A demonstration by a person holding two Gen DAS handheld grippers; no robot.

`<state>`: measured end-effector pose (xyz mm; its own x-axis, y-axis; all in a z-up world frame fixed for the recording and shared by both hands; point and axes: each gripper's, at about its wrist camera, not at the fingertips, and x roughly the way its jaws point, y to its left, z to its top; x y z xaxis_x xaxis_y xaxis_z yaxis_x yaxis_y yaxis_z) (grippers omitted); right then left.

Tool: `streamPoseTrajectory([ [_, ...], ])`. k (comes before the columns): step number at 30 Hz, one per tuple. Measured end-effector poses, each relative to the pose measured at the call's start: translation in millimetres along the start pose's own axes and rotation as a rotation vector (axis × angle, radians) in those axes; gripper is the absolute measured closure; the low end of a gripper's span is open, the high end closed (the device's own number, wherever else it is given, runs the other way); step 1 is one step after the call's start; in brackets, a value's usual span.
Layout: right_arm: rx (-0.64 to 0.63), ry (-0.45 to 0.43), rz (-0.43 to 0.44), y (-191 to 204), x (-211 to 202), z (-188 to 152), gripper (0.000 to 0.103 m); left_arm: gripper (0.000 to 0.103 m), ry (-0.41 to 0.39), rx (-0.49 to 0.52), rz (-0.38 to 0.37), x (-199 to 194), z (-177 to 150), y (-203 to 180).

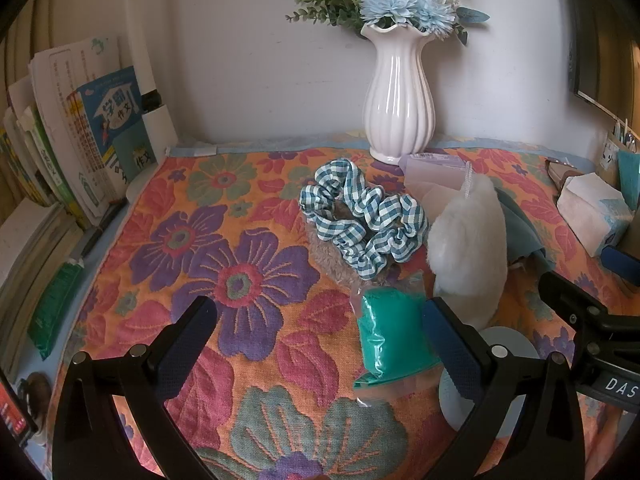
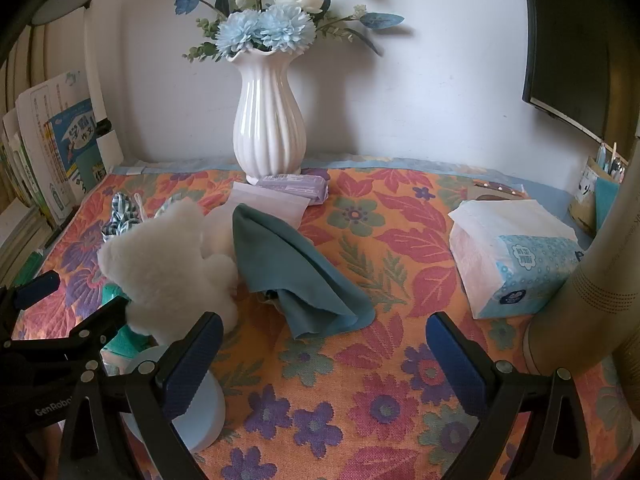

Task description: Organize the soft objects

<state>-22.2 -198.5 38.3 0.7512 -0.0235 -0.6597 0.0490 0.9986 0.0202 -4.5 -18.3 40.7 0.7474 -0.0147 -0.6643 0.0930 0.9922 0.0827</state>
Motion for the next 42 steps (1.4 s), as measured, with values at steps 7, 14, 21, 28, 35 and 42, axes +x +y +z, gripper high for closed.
streamPoseTrajectory([
  [7,-0.006,0.003,-0.002,1.2,0.1,-0.3,0.002,0.000,0.000,0.000,0.001,0.1,0.1,0.1],
  [14,-0.005,0.004,-0.003,1.5,0.6,-0.2,0.002,0.000,0.001,0.000,-0.001,0.7,-0.1,0.3],
  [21,-0.005,0.004,-0.003,1.6,0.6,-0.3,0.002,0.000,0.005,-0.003,-0.004,1.7,-1.3,0.4],
  [28,-0.005,0.004,-0.004,1.7,0.4,-0.3,0.002,0.000,0.007,-0.003,-0.005,2.2,-0.6,0.8],
  [35,-0.005,0.004,-0.003,1.7,0.6,-0.1,0.002,0.000,0.012,-0.006,-0.007,3.4,-0.9,1.6],
  [42,-0.005,0.005,-0.004,2.0,0.5,-0.1,0.002,0.000,0.014,-0.007,-0.009,3.5,-1.2,1.7],
])
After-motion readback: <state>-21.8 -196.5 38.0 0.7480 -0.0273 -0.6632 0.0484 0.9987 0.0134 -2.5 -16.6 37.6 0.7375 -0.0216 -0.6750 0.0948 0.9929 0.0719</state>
